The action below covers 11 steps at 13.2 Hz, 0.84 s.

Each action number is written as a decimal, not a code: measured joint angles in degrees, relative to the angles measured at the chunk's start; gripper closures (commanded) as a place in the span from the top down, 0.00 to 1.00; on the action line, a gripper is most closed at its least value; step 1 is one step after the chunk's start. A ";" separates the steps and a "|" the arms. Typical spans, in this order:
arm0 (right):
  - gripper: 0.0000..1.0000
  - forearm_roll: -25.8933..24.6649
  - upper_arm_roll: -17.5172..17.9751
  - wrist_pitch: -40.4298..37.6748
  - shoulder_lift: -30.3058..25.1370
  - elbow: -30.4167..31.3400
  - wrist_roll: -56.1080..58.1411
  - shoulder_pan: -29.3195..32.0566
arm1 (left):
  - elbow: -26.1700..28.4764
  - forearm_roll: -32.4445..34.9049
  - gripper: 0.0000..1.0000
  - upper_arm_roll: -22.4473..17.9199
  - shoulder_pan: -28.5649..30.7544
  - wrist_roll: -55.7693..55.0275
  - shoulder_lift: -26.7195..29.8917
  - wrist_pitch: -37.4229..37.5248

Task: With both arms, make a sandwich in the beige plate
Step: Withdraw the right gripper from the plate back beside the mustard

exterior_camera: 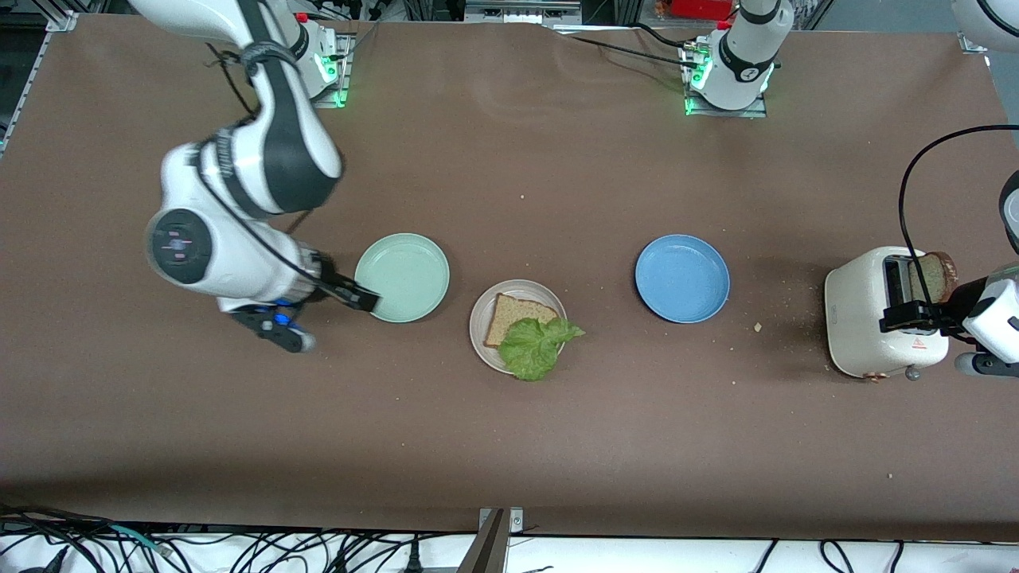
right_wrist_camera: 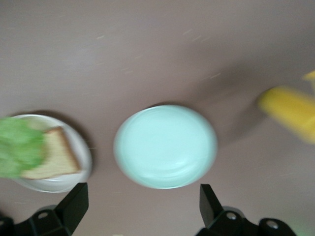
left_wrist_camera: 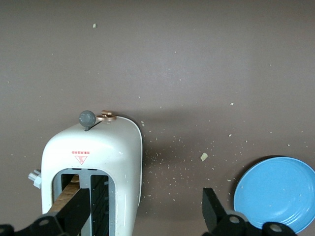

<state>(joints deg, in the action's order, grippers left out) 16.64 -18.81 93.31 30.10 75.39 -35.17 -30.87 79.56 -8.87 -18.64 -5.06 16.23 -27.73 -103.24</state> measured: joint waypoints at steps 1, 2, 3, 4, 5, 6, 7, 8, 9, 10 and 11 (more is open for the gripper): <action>1.00 -2.92 0.01 -1.54 -1.22 0.14 2.87 1.56 | 0.01 0.00 1.00 0.00 0.01 0.00 0.00 0.00; 1.00 -5.43 0.05 -2.25 -2.30 0.29 5.59 2.89 | 0.00 0.00 1.00 0.00 0.02 0.00 0.00 0.00; 1.00 -6.81 0.21 -2.53 -3.18 0.38 8.38 4.14 | 0.01 0.00 1.00 -0.02 0.02 0.00 0.00 0.00; 1.00 -7.40 0.90 -2.59 -3.94 0.44 11.08 5.66 | 0.01 0.00 1.00 -0.04 0.03 0.00 0.00 0.00; 1.00 -7.86 2.48 -2.57 -4.59 0.47 13.73 7.85 | 0.00 0.00 1.00 -0.04 0.03 0.00 0.00 0.00; 1.00 -8.56 4.91 -2.52 -5.31 0.47 16.18 10.78 | 0.01 0.00 1.00 -0.04 0.03 0.00 0.00 0.00; 1.00 -9.86 7.71 -2.50 -6.13 0.46 18.29 14.12 | 0.00 0.00 1.00 -0.04 0.04 0.00 0.00 0.00; 1.00 -11.96 10.20 -2.55 -7.16 0.48 20.25 17.24 | -0.01 0.00 1.00 -0.06 0.07 0.00 0.00 0.00; 0.99 -13.74 11.69 -2.65 -8.25 0.58 22.22 19.50 | -0.01 0.00 1.00 -0.12 0.28 0.00 0.00 0.00; 0.98 -14.63 12.60 -2.73 -9.65 1.23 24.14 21.16 | -0.01 0.00 1.00 -0.18 0.90 0.00 0.00 0.00; 0.98 -15.08 13.29 -2.42 -11.51 2.82 25.56 22.54 | -0.02 0.00 1.00 -0.19 1.78 0.00 0.00 0.00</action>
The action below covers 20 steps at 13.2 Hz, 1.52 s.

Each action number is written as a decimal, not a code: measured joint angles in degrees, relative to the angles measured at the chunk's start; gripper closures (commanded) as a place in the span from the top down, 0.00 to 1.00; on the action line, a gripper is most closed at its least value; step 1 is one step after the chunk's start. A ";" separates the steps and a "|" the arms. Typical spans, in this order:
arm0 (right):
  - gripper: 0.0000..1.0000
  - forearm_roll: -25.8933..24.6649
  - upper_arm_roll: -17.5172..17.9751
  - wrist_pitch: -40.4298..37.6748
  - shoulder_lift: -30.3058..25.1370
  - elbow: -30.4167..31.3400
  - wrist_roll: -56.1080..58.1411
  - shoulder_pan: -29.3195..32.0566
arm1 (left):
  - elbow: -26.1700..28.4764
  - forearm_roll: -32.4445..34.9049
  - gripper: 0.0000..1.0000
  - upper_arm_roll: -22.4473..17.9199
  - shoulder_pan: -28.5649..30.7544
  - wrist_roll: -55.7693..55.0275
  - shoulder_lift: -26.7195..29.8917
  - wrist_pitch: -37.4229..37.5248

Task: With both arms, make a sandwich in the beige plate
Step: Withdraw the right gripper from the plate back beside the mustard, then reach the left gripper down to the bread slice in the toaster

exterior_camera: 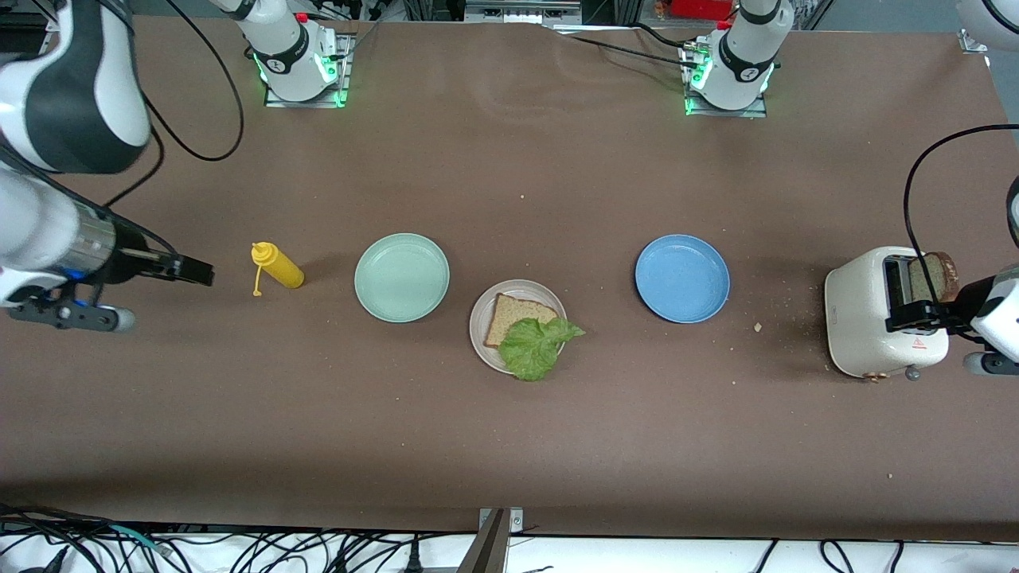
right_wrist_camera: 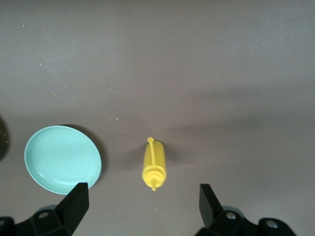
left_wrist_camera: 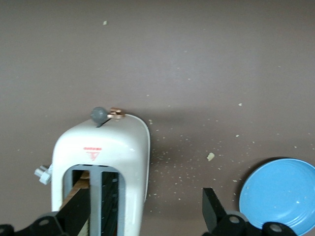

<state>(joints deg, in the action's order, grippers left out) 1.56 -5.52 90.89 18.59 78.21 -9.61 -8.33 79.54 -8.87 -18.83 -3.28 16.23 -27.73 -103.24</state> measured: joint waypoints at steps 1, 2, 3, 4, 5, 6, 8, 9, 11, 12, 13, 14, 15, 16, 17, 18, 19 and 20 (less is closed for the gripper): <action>0.98 -0.20 0.38 1.23 -2.24 2.49 1.54 1.03 | -0.01 0.00 1.00 -0.01 0.83 0.30 0.00 0.00; 0.98 -0.30 0.52 3.50 -4.73 5.66 2.87 1.65 | -0.02 0.00 1.00 -0.01 1.35 1.13 0.00 0.00; 0.99 -0.34 0.52 6.43 -7.61 9.52 3.76 1.99 | -0.03 0.00 1.00 0.00 1.66 2.44 0.00 0.00; 0.99 -0.39 0.56 8.73 -10.30 13.02 3.90 2.09 | -0.04 0.00 1.00 -0.06 1.92 3.84 0.00 0.00; 0.99 -0.43 0.59 9.96 -12.28 15.35 3.91 2.11 | -0.04 0.00 1.00 -0.18 2.45 5.13 0.00 0.00; 0.99 -0.43 0.51 10.49 -13.26 16.57 3.92 2.17 | -0.03 0.00 1.00 -0.21 3.44 6.73 0.00 0.00; 0.99 -0.43 0.17 10.93 -13.50 17.55 3.93 2.39 | 0.05 0.00 1.00 -0.23 5.85 10.14 -0.01 0.00; 0.99 -0.43 0.13 10.98 -13.43 17.84 3.95 2.46 | 0.13 0.00 1.00 -0.24 6.76 11.00 -0.05 0.05; 0.99 -0.43 0.13 11.01 -13.30 17.98 3.97 2.47 | 0.39 0.00 1.00 -0.23 7.50 11.52 -0.49 0.19; 0.99 -0.44 0.13 11.01 -13.28 18.01 3.98 2.47 | 0.82 0.00 1.00 -0.22 7.60 11.53 -0.85 0.38; 0.99 -0.44 0.13 11.01 -13.28 18.05 4.01 2.47 | 1.69 0.00 1.00 -0.22 7.69 11.69 -1.15 0.44; 0.99 -0.44 0.12 11.01 -13.27 18.10 4.06 2.49 | 2.51 0.00 1.00 -0.22 7.84 12.14 -1.46 0.44; 0.99 -0.44 0.12 11.01 -13.23 18.14 4.08 2.49 | 3.18 0.00 1.00 -0.23 8.06 12.37 -1.68 0.58; 0.99 -0.44 0.12 11.01 -13.14 18.23 4.09 2.50 | 3.53 0.00 1.00 -0.23 8.31 12.44 -1.85 0.98; 0.99 -0.45 0.12 11.01 -13.03 18.44 4.09 2.50 | 3.73 0.00 1.00 -0.22 8.50 12.48 -1.92 1.30; 0.99 -0.46 0.11 11.01 -12.91 18.60 4.09 2.51 | 4.05 0.00 1.00 -0.22 8.71 12.50 -1.92 1.53; 0.99 -0.48 0.11 10.94 -12.83 18.65 4.10 2.52 | 4.44 0.00 0.99 -0.22 9.05 12.67 -1.92 1.80; 0.99 -0.51 0.11 10.68 -12.81 18.66 4.10 2.52 | 4.90 0.00 0.96 -0.23 9.47 13.21 -1.93 2.15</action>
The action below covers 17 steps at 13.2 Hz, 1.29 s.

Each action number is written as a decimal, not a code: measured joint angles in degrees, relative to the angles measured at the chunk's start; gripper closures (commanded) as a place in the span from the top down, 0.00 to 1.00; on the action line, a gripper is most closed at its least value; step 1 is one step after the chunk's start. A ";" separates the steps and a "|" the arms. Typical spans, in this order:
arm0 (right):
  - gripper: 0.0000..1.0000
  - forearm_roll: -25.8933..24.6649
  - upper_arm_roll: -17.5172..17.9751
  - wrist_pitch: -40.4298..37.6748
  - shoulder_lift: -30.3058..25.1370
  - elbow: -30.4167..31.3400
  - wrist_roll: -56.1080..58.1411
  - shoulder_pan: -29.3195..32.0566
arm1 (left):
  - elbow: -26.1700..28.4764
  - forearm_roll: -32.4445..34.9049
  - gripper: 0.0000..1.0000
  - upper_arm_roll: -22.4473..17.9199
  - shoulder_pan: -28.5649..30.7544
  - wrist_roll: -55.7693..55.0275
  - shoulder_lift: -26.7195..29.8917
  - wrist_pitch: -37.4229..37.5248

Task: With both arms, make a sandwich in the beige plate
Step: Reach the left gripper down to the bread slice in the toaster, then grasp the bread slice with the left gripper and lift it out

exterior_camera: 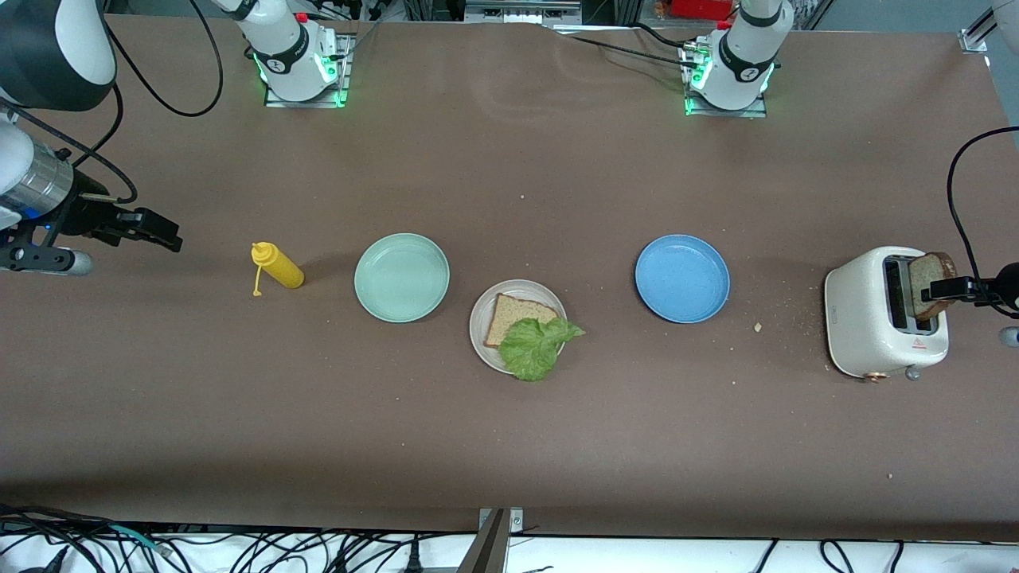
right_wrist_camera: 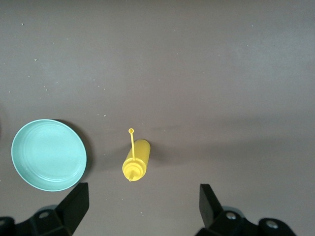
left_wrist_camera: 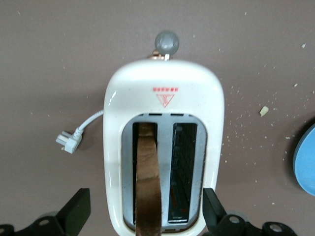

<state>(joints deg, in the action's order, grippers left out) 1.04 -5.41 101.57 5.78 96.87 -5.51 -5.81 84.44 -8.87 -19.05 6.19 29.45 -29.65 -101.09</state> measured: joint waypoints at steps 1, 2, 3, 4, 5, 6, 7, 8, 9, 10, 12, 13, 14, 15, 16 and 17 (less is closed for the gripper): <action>0.99 -0.04 0.00 -0.31 0.00 0.00 0.00 0.00 | 0.33 0.00 0.74 0.00 0.38 0.38 0.00 0.38; 0.99 -0.06 0.00 -0.44 0.00 0.00 0.00 0.01 | 0.46 0.00 0.65 0.00 0.59 0.58 0.00 0.71; 0.99 -0.07 0.00 -0.49 0.00 0.00 0.00 0.01 | 0.47 0.00 0.21 0.00 0.65 0.74 0.01 0.96; 0.99 -0.07 0.00 -0.52 0.00 0.00 0.00 0.02 | 0.47 0.00 0.00 0.02 0.64 0.94 0.05 1.02; 0.99 -0.08 0.00 -0.54 0.00 0.00 0.00 0.02 | 0.46 0.00 0.00 0.04 0.63 1.10 0.12 1.12; 0.99 -0.08 0.00 -0.58 0.01 0.01 0.00 0.02 | 0.46 0.00 0.00 0.03 0.66 1.46 0.33 1.24; 0.99 -0.08 0.00 -0.61 0.04 0.02 0.00 0.02 | 0.45 0.00 0.00 0.03 0.71 1.95 0.65 1.39; 0.99 -0.08 0.00 -0.62 0.10 0.02 0.00 0.03 | 0.38 0.00 0.00 0.02 0.74 2.39 1.04 1.71; 0.99 -0.09 0.00 -0.63 0.17 0.02 0.00 0.03 | 0.09 0.00 0.00 0.02 0.76 2.72 1.50 2.57; 0.99 -0.09 0.00 -0.63 0.26 0.02 0.00 0.03 | -0.36 0.00 0.00 0.02 0.76 3.12 1.86 3.62; 0.99 -0.09 0.00 -0.67 0.39 0.02 0.00 0.03 | -0.84 0.00 0.00 0.02 0.76 3.45 2.54 4.77; 0.99 -0.10 -0.01 -0.95 0.39 0.02 0.00 0.03 | -0.85 0.00 0.00 0.07 0.76 3.50 2.89 5.33; 0.99 -0.12 -0.11 -1.80 0.38 0.01 0.00 0.04 | -1.03 0.00 0.00 0.20 0.75 3.58 3.08 6.24; 0.99 -0.13 -0.43 -2.67 0.38 0.02 0.00 0.08 | -1.85 0.00 0.00 0.43 0.73 3.64 3.10 7.74; 0.99 -0.15 -0.81 -3.04 0.38 0.02 0.00 0.15 | -3.36 0.00 0.00 0.62 0.61 3.69 3.12 10.00; 0.99 -0.15 -1.01 -3.14 0.40 0.02 0.00 0.30 | -5.32 0.00 0.00 0.77 0.50 3.80 3.15 12.75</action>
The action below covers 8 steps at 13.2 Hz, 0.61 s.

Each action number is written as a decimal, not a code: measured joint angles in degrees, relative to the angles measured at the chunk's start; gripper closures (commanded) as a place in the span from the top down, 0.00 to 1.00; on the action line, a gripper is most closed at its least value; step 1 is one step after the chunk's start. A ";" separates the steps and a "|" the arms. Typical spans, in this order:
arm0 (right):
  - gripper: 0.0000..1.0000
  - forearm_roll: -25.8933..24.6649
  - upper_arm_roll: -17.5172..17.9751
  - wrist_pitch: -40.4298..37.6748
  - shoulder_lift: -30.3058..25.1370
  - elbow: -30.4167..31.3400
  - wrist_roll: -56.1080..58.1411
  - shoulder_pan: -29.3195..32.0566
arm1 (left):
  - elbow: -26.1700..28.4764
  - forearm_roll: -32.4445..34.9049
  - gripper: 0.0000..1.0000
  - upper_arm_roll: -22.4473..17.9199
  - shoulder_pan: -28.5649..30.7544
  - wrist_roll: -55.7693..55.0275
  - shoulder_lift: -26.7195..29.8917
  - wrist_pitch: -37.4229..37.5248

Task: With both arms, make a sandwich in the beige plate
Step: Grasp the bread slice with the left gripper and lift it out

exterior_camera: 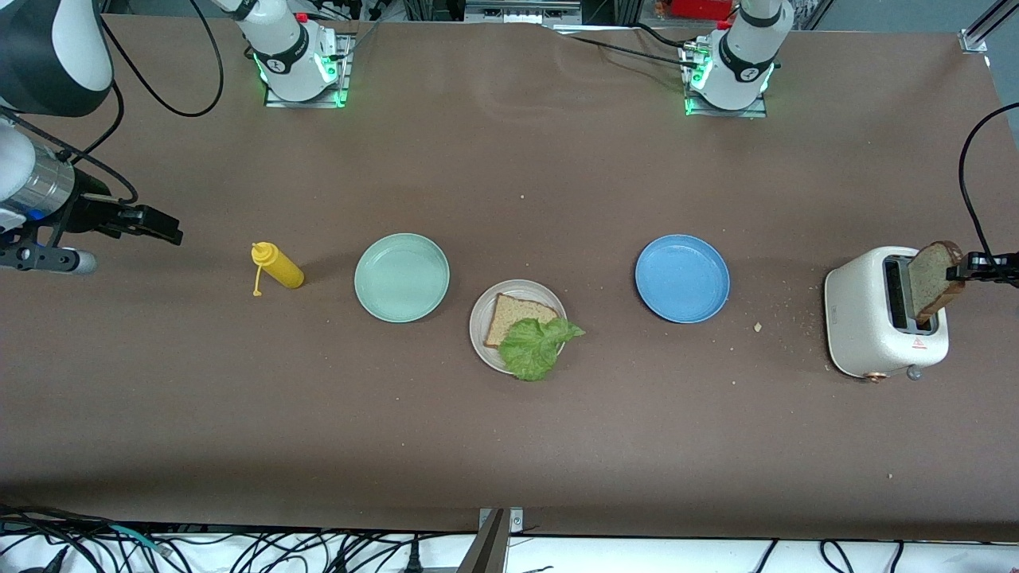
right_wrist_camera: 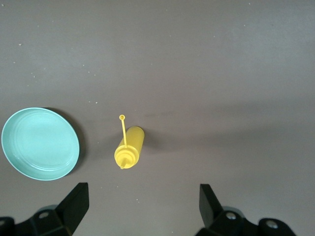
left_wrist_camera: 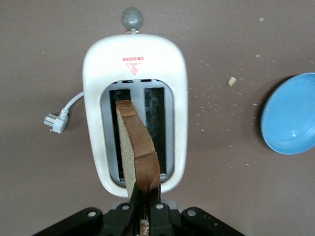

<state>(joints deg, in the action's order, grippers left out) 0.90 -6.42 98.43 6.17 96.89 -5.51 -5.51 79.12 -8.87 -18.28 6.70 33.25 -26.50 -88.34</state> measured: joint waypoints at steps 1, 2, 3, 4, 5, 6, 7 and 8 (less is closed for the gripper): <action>0.99 0.00 -0.11 0.00 0.00 -0.03 0.00 0.04 | -1.81 0.00 0.00 0.26 -0.04 0.09 0.08 2.31; 0.99 0.00 -0.11 0.00 -0.01 -0.23 0.00 0.03 | -3.32 0.00 0.00 0.56 -0.13 0.12 0.19 4.27; 0.99 0.00 -0.10 0.00 -0.04 -0.51 0.00 0.02 | -4.65 0.00 0.00 0.82 -0.45 0.24 0.29 6.41; 0.99 0.00 -0.09 0.02 -0.05 -0.82 0.00 0.02 | -6.29 0.00 0.00 1.02 -1.12 0.71 0.35 9.20; 0.99 0.00 -0.09 0.06 -0.05 -1.02 0.00 0.02 | -8.22 0.00 0.00 1.27 -2.15 1.05 0.41 11.94; 0.99 0.00 -0.11 0.14 -0.04 -1.19 0.00 0.05 | -9.90 -0.01 0.00 1.59 -3.47 1.07 0.50 14.20; 0.99 0.00 -0.13 0.24 -0.03 -1.64 0.00 0.09 | -10.90 -0.11 0.00 2.07 -4.89 1.07 0.61 15.66; 0.99 0.00 -0.13 0.28 0.01 -2.39 0.00 0.10 | -11.33 -0.71 0.00 2.51 -6.29 1.06 0.64 16.30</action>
<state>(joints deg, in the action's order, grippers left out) 0.89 -6.55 98.71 6.18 94.49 -5.51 -5.41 67.79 -9.58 -15.77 0.40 34.31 -25.86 -72.04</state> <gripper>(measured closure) 0.004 0.921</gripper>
